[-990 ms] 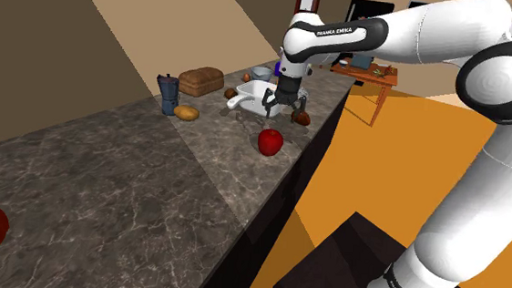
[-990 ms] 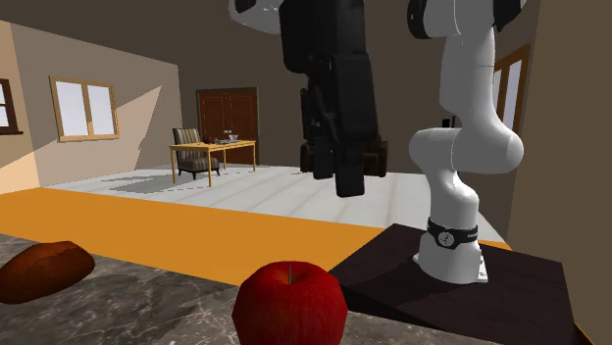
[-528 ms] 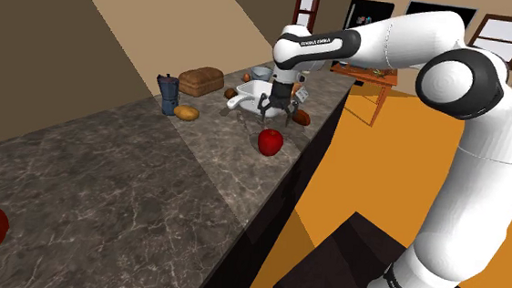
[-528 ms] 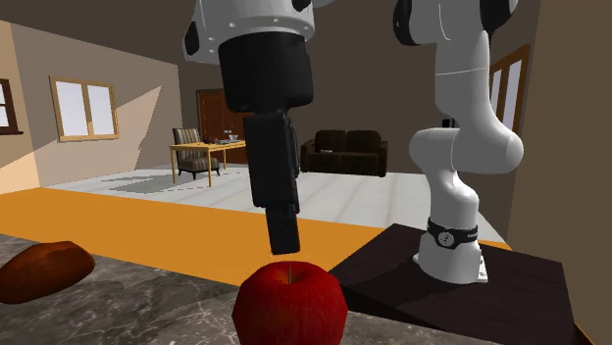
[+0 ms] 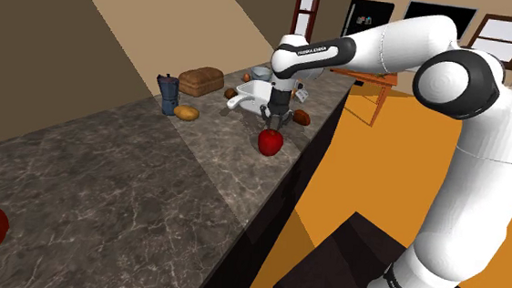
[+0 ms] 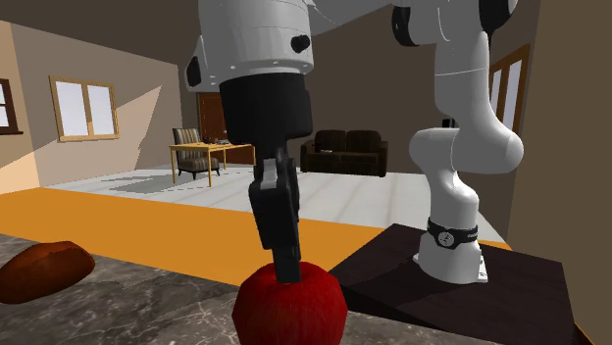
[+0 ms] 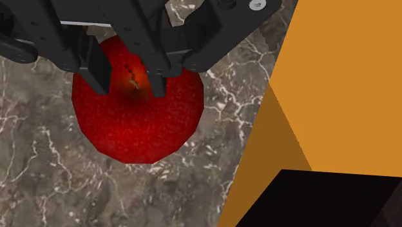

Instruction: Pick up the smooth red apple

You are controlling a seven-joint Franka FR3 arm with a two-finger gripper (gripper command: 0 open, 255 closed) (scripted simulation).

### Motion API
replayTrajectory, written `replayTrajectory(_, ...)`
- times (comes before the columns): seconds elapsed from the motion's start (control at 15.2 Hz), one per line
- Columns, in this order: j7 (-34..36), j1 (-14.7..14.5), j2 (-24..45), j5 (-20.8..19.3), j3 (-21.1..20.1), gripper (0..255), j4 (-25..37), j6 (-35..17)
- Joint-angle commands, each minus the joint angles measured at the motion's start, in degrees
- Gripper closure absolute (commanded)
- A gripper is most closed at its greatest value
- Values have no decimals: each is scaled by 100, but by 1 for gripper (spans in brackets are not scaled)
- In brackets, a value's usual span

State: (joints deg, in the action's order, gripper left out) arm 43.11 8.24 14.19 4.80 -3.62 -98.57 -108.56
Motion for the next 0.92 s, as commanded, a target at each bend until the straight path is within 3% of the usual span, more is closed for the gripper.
replayTrajectory(0.0, -1, 1, 1, 0, 0, 255, -4, -6)
replayTrajectory(0.46, 2, -1, 4, 0, -1, 255, -2, -7)
replayTrajectory(0.86, 35, 2, -84, -5, 0, 255, 343, 424)
